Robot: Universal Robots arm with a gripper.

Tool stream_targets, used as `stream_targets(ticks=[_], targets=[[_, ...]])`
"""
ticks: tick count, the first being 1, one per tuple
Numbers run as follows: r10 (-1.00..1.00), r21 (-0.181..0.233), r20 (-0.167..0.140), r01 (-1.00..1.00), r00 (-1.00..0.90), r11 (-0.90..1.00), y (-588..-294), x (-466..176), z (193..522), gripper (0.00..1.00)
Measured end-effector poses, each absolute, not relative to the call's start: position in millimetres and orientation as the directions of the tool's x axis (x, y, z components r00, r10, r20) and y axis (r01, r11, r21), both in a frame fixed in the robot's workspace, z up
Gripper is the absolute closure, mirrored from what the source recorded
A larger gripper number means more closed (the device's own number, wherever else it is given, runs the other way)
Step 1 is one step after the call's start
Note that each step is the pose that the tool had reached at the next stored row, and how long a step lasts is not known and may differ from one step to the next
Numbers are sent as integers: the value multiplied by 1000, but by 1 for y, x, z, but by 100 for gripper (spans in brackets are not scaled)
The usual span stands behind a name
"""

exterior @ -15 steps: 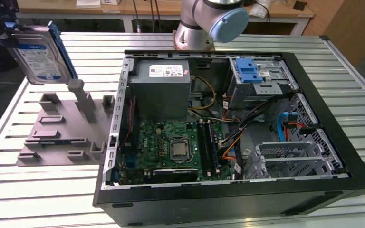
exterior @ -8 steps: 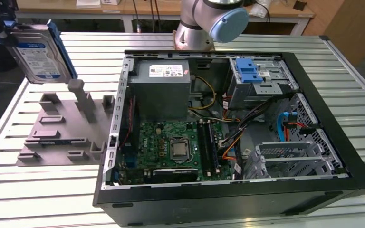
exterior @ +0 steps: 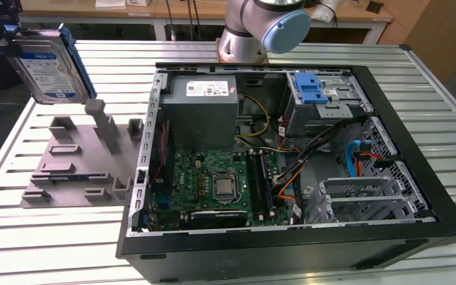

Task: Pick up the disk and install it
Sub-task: 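Pick up the disk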

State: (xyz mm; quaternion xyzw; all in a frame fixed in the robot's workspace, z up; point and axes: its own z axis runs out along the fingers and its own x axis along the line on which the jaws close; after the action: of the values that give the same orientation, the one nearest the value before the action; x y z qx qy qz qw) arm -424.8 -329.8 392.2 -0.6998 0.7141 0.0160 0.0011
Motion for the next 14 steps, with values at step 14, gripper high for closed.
stream_targets(ticks=[14], targets=[[-1000, 21, -24, -1000, -21, 20, -330, -425, 396, 64]])
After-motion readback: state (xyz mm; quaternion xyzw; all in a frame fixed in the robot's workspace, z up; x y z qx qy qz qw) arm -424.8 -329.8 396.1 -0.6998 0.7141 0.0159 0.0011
